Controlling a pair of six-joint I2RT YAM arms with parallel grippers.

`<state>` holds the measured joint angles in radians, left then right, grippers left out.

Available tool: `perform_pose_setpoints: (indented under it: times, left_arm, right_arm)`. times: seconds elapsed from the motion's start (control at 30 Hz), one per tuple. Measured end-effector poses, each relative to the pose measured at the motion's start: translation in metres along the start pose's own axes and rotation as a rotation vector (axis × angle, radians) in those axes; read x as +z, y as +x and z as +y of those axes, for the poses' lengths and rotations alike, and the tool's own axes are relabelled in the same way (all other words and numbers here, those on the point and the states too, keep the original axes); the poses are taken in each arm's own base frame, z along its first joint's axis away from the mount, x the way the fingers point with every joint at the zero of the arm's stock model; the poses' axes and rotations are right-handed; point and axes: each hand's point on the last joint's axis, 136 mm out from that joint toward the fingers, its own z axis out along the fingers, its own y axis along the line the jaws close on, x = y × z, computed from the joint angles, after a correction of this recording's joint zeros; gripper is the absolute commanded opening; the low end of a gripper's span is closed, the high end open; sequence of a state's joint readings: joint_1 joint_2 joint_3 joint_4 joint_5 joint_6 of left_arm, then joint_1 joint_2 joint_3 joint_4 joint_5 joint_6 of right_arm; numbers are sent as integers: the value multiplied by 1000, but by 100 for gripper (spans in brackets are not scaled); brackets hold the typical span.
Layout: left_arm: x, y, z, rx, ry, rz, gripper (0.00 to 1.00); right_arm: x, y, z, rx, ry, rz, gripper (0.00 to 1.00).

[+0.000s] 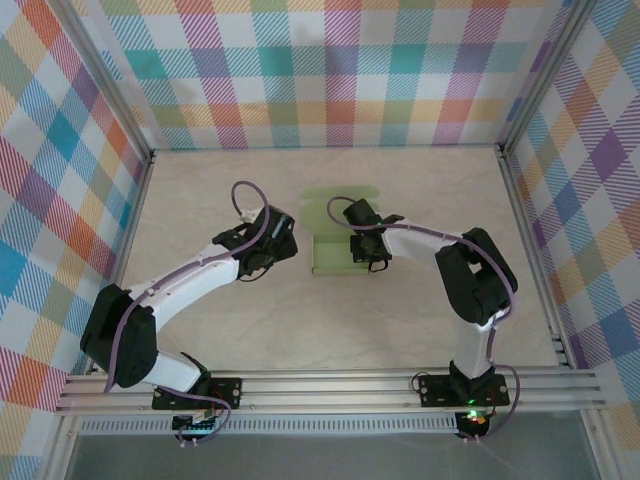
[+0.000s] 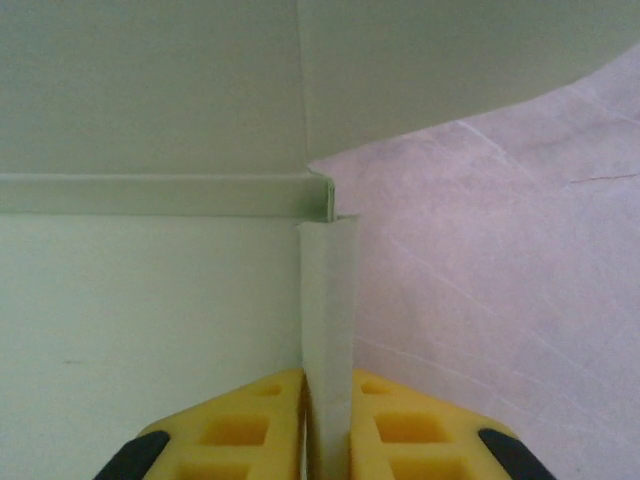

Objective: Fold the paper box

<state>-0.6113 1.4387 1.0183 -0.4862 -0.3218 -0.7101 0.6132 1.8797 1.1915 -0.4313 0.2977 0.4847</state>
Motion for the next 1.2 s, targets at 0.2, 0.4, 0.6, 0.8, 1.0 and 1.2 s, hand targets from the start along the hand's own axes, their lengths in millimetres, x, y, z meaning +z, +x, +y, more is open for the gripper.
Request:
perform_pose_setpoints:
  times: [0.2,0.4,0.6,0.8,1.0,1.2]
  left_arm:
    - [1,-1,0,-11,8,7,74]
    - [2,-2,-1,-22,21,7,74]
    - [5,2,1,-23,21,22,74]
    - [5,1,2,-26,20,24,74]
    - [5,2,2,-28,23,28,74]
    - [6,2,2,-27,23,30,73]
  right_arm:
    - [3,-1,-2,-25,23,5,1]
    - [4,-2,-6,-46,69,7,0]
    - [7,-7,-9,-91,180,-4,0]
    - [9,-9,-11,-132,268,-6,0]
    - [9,-11,-12,-130,269,-19,9]
    - [1,-9,-10,-110,213,-25,23]
